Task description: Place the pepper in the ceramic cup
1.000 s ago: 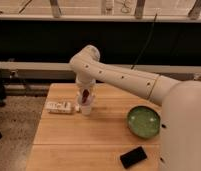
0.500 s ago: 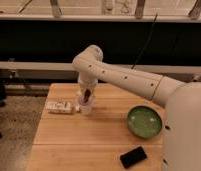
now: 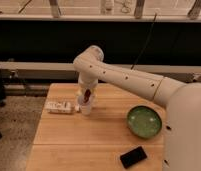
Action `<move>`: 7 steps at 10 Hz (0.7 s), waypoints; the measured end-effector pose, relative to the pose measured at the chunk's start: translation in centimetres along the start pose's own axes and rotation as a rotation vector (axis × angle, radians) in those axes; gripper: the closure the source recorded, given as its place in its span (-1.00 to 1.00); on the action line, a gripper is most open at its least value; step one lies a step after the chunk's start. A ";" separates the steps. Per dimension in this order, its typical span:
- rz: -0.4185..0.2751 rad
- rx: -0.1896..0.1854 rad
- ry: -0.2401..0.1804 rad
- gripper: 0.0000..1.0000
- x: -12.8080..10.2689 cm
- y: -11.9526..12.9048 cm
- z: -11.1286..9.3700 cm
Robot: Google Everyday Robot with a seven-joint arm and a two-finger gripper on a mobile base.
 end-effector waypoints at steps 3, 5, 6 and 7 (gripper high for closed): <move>-0.003 0.004 0.004 0.12 0.1 0.0 0.0; -0.003 0.008 0.007 0.44 0.1 0.2 0.0; -0.003 0.011 0.006 0.53 0.0 0.2 0.1; -0.005 0.013 0.007 0.53 0.1 0.1 0.1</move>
